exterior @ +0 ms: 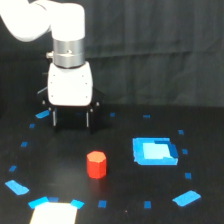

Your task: Pick up the red object from the table

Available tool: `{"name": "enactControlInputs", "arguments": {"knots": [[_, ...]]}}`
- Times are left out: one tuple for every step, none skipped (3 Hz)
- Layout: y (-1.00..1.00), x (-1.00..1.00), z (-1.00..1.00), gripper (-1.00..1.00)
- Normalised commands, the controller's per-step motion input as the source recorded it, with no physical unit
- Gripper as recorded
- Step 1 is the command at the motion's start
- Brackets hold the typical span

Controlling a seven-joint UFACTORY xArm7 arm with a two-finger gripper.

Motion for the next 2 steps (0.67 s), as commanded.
{"name": "enactControlInputs", "arguments": {"knots": [[-1.00,0.48,-0.59,1.00],[-1.00,0.46,0.06,0.97]]}}
